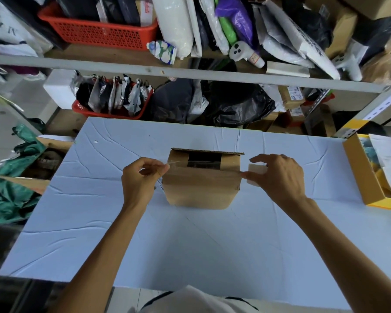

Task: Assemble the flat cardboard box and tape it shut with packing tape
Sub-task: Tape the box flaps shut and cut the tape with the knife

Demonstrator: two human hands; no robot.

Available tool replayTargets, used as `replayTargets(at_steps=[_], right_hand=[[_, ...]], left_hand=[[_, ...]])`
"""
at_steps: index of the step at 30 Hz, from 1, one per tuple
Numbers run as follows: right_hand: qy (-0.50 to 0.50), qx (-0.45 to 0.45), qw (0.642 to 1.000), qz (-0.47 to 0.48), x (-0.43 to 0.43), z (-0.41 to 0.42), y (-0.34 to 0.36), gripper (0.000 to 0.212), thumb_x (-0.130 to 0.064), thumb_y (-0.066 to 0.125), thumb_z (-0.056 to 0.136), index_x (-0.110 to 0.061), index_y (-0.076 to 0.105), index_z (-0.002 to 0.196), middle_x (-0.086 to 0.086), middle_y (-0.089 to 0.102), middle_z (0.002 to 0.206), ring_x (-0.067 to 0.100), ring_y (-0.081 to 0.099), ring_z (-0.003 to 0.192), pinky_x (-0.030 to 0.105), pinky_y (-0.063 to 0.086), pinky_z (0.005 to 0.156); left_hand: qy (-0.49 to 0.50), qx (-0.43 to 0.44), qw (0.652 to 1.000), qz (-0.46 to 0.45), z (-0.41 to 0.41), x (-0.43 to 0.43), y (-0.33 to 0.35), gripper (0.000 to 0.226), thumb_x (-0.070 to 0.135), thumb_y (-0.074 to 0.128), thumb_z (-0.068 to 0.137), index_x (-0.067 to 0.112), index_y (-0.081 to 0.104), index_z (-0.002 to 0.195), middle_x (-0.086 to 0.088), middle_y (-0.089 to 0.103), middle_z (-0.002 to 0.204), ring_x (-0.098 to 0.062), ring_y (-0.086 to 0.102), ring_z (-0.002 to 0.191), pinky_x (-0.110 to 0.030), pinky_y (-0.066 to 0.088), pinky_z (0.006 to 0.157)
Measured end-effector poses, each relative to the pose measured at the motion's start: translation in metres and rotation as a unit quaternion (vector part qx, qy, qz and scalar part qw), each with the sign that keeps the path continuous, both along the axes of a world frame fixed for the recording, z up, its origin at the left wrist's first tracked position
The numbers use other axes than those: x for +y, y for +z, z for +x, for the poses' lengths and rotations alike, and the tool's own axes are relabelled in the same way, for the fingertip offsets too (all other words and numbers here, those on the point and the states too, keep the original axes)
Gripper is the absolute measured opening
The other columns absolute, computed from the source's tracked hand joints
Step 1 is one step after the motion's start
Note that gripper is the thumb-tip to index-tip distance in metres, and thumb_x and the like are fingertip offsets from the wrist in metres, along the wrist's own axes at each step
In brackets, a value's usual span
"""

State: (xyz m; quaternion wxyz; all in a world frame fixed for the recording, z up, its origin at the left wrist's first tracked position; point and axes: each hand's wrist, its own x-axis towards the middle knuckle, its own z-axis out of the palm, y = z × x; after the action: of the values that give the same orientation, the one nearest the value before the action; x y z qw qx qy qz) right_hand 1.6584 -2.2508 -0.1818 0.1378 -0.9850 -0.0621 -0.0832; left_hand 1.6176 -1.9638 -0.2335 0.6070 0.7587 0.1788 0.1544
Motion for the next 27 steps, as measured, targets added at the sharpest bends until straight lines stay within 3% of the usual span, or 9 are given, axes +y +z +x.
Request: replayTargets(at_steps=[4, 11, 14, 18, 20, 24, 27], right_hand=[[0.008, -0.011, 1.000, -0.003, -0.002, 0.003, -0.003, 0.041, -0.052, 0.076, 0.070, -0.022, 0.075, 0.098, 0.008, 0.073, 0.085, 0.029, 0.062, 0.079, 0.027, 0.036, 0.068], [0.022, -0.026, 0.999, -0.019, -0.001, 0.006, -0.007, 0.042, -0.049, 0.078, 0.070, -0.020, 0.074, 0.100, 0.010, 0.073, 0.086, 0.032, 0.063, 0.081, 0.028, 0.035, 0.068], [0.033, -0.031, 0.998, -0.040, 0.000, 0.007, -0.009, 0.047, -0.051, 0.075, 0.072, -0.021, 0.071, 0.109, 0.009, 0.074, 0.094, 0.031, 0.065, 0.087, 0.031, 0.043, 0.072], [0.044, -0.024, 0.997, -0.064, 0.001, 0.011, -0.007, 0.066, -0.054, 0.072, 0.074, -0.028, 0.053, 0.132, 0.007, 0.074, 0.098, 0.031, 0.067, 0.090, 0.034, 0.049, 0.074], [0.065, -0.019, 0.995, -0.068, -0.002, 0.014, -0.006, 0.065, -0.052, 0.072, 0.076, -0.032, 0.051, 0.134, 0.005, 0.074, 0.095, 0.029, 0.066, 0.087, 0.030, 0.042, 0.069], [0.112, 0.022, 0.991, -0.065, -0.009, 0.020, -0.002, 0.051, -0.051, 0.070, 0.078, -0.036, 0.059, 0.126, 0.001, 0.072, 0.099, 0.024, 0.064, 0.093, 0.028, 0.036, 0.070], [0.116, 0.043, 0.991, -0.041, -0.012, 0.026, -0.003, 0.054, -0.054, 0.072, 0.074, -0.037, 0.060, 0.123, 0.001, 0.072, 0.095, 0.024, 0.065, 0.091, 0.026, 0.035, 0.068]], left_hand=[[-0.002, -0.028, 0.999, -0.017, 0.002, -0.003, -0.004, 0.014, 0.012, 0.081, 0.072, 0.010, 0.069, 0.078, 0.004, 0.070, 0.072, -0.007, 0.066, 0.066, -0.013, 0.051, 0.065], [0.000, -0.070, 0.998, -0.004, 0.001, -0.006, -0.013, 0.017, 0.011, 0.081, 0.072, 0.008, 0.068, 0.083, 0.000, 0.068, 0.074, -0.008, 0.066, 0.070, -0.015, 0.053, 0.068], [-0.011, -0.088, 0.996, 0.016, 0.001, -0.007, -0.015, 0.019, 0.012, 0.081, 0.073, 0.007, 0.068, 0.086, -0.001, 0.068, 0.079, -0.010, 0.067, 0.073, -0.016, 0.054, 0.070], [-0.022, -0.091, 0.995, 0.017, 0.002, -0.007, -0.019, 0.023, 0.011, 0.081, 0.072, 0.007, 0.068, 0.091, 0.002, 0.069, 0.088, -0.015, 0.070, 0.077, -0.019, 0.054, 0.070], [-0.026, -0.082, 0.996, 0.015, 0.002, -0.005, -0.020, 0.030, 0.012, 0.081, 0.071, 0.011, 0.069, 0.099, 0.006, 0.070, 0.095, -0.016, 0.071, 0.080, -0.024, 0.057, 0.073], [-0.061, -0.050, 0.997, -0.022, 0.005, 0.001, -0.017, 0.077, 0.005, 0.082, 0.068, 0.028, 0.052, 0.135, 0.012, 0.060, 0.127, -0.013, 0.070, 0.079, -0.024, 0.057, 0.078], [-0.070, -0.026, 0.996, -0.049, 0.009, 0.002, -0.014, 0.072, 0.007, 0.083, 0.067, 0.025, 0.055, 0.131, 0.006, 0.068, 0.115, -0.013, 0.069, 0.080, -0.027, 0.057, 0.080]])
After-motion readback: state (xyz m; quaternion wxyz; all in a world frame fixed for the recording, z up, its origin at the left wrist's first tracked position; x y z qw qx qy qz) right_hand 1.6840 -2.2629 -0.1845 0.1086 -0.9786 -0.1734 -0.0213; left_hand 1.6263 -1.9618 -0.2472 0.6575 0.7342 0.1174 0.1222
